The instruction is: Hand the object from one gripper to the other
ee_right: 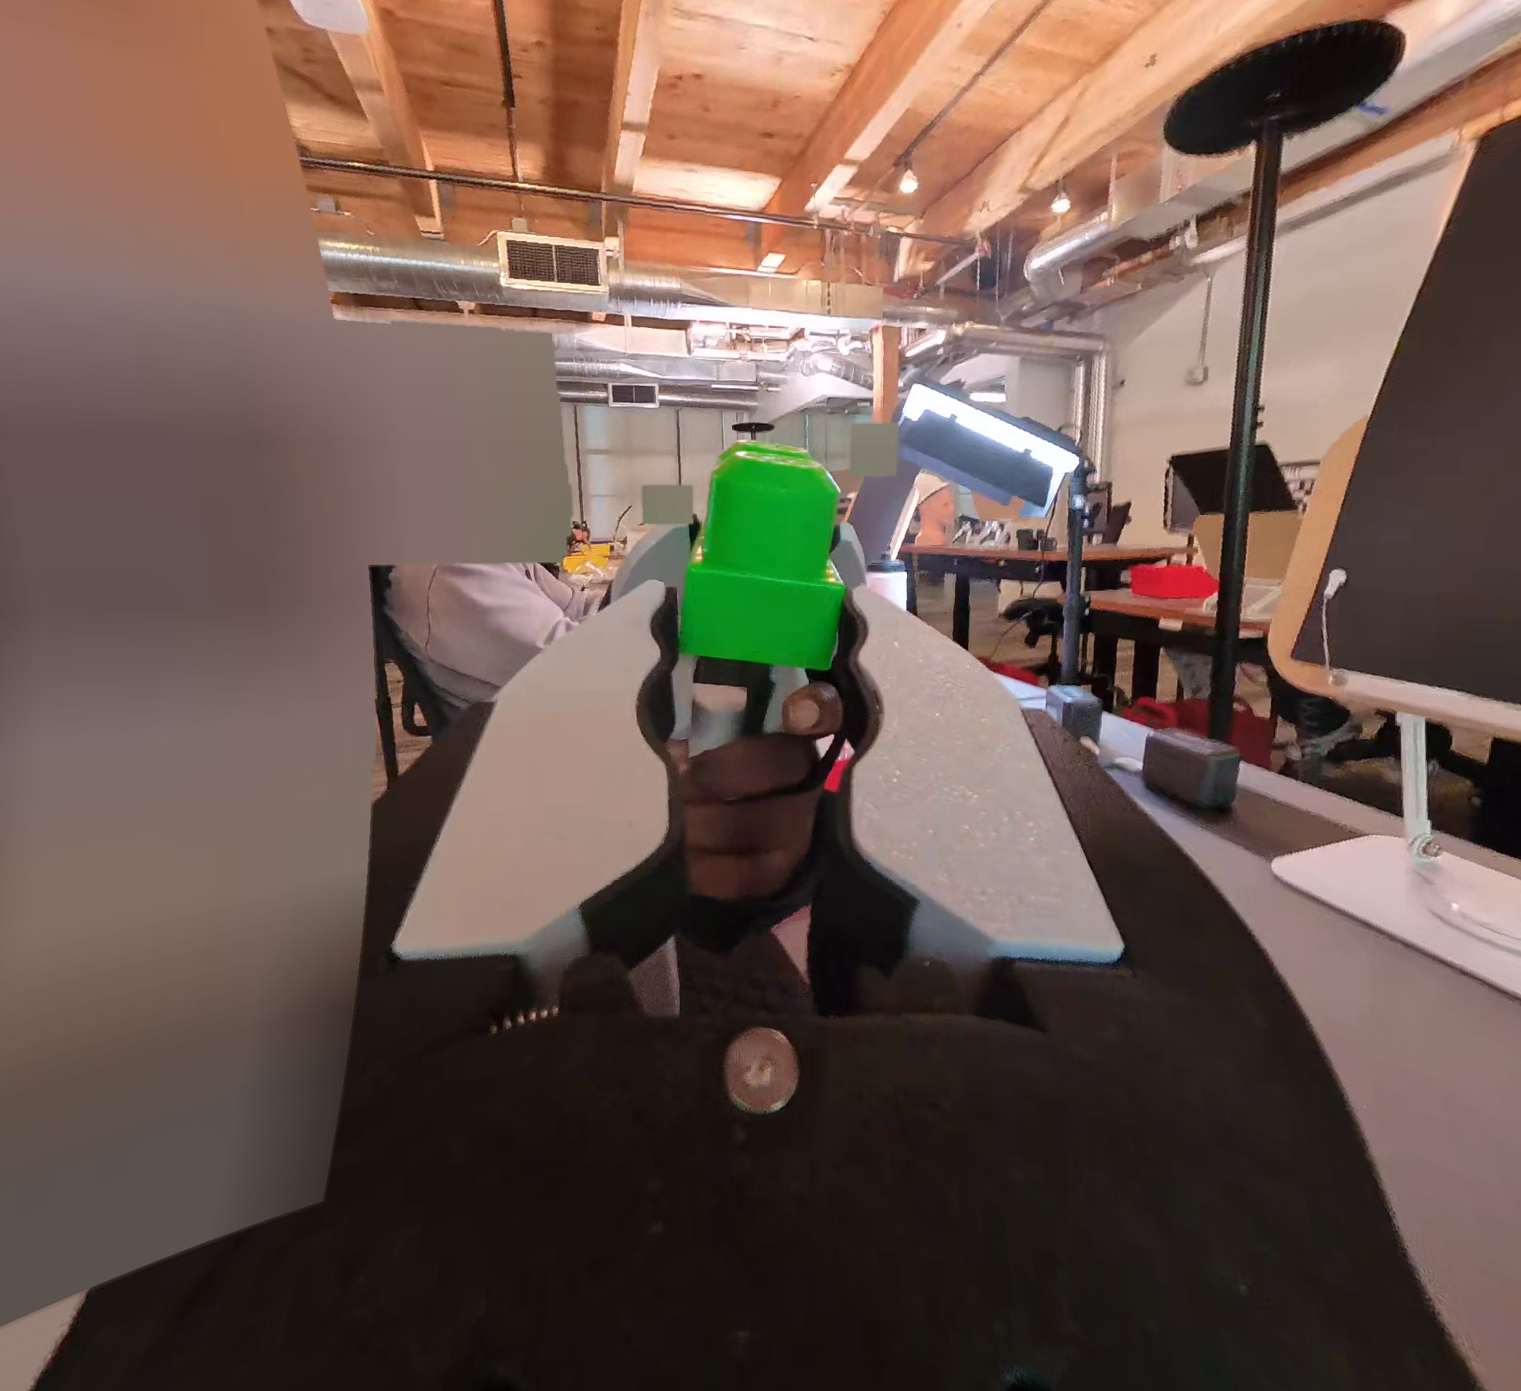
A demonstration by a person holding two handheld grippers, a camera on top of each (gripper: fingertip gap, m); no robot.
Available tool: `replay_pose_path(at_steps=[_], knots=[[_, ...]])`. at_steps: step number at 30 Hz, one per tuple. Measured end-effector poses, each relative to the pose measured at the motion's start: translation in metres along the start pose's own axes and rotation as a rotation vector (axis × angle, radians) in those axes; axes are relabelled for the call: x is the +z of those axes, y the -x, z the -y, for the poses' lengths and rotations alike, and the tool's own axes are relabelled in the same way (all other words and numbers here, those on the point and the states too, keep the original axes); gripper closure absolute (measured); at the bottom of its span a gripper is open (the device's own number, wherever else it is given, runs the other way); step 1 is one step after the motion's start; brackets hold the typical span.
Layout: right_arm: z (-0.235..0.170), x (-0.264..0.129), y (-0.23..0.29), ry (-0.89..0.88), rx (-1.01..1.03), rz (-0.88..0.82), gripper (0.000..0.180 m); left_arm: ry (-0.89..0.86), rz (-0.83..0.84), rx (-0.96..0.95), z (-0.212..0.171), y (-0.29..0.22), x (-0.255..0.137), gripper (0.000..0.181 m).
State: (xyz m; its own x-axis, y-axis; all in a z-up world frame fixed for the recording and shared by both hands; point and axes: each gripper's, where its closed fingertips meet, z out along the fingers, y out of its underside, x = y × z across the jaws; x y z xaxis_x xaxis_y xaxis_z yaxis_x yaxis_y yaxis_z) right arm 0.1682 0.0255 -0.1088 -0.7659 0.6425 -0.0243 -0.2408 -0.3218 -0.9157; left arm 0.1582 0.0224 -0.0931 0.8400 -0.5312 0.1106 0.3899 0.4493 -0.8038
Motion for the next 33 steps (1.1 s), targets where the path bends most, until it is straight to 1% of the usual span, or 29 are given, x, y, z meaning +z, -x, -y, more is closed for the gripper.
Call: replay_pose_path(at_steps=[2, 5, 7, 8, 10, 11, 13, 16, 17, 18, 20, 22, 25, 26, 30, 32, 33], knots=[[-0.001, -0.002, 0.001, 0.048, 0.011, 0.006, 0.143, 0.078, -0.016, 0.018, -0.006, -0.001, -0.001, 0.144], [-0.003, -0.008, 0.004, 0.126, 0.004, 0.023, 0.144, 0.243, -0.069, 0.045, -0.019, -0.008, -0.006, 0.131], [-0.007, -0.012, 0.007, 0.191, 0.0, 0.035, 0.144, 0.307, -0.07, 0.069, -0.022, -0.009, -0.01, 0.131], [-0.009, -0.013, 0.008, 0.217, -0.008, 0.036, 0.144, 0.333, -0.064, 0.085, -0.024, -0.009, -0.012, 0.136], [-0.011, -0.014, 0.01, 0.249, -0.029, 0.038, 0.144, 0.371, -0.057, 0.118, -0.028, -0.008, -0.014, 0.139], [-0.01, -0.014, 0.012, 0.247, -0.041, 0.039, 0.144, 0.376, -0.063, 0.118, -0.028, -0.01, -0.014, 0.141], [-0.003, -0.013, 0.015, 0.199, -0.049, 0.04, 0.144, 0.332, -0.074, 0.11, -0.025, -0.012, -0.011, 0.145], [0.016, -0.01, 0.008, 0.021, -0.029, -0.005, 0.144, 0.206, -0.038, 0.095, -0.017, -0.009, -0.003, 0.145], [0.022, -0.009, 0.004, -0.055, -0.023, -0.032, 0.139, 0.154, -0.022, 0.086, -0.014, -0.007, 0.0, 0.145], [0.025, -0.008, -0.001, -0.108, -0.014, -0.056, 0.129, 0.105, -0.01, 0.069, -0.011, -0.005, 0.001, 0.145], [0.018, -0.004, -0.006, -0.105, 0.014, -0.063, 0.118, 0.038, 0.013, 0.029, -0.008, -0.001, 0.003, 0.145], [0.012, 0.0, -0.005, -0.098, 0.048, -0.045, 0.127, 0.01, 0.03, 0.012, -0.008, 0.002, 0.003, 0.145], [0.014, -0.001, -0.008, -0.129, 0.043, -0.064, 0.14, 0.047, 0.034, 0.001, -0.016, 0.004, 0.005, 0.145], [0.014, -0.002, -0.007, -0.11, 0.039, -0.062, 0.145, 0.061, 0.025, -0.002, -0.017, 0.003, 0.005, 0.145], [0.014, -0.007, -0.004, -0.034, 0.028, -0.044, 0.145, 0.232, -0.04, 0.011, -0.032, -0.003, 0.001, 0.139], [0.015, -0.008, -0.001, -0.009, 0.032, -0.03, 0.145, 0.274, -0.042, 0.039, -0.036, -0.004, 0.0, 0.146], [0.015, -0.008, 0.0, -0.005, 0.034, -0.029, 0.145, 0.264, -0.042, 0.047, -0.035, -0.005, 0.001, 0.146]])
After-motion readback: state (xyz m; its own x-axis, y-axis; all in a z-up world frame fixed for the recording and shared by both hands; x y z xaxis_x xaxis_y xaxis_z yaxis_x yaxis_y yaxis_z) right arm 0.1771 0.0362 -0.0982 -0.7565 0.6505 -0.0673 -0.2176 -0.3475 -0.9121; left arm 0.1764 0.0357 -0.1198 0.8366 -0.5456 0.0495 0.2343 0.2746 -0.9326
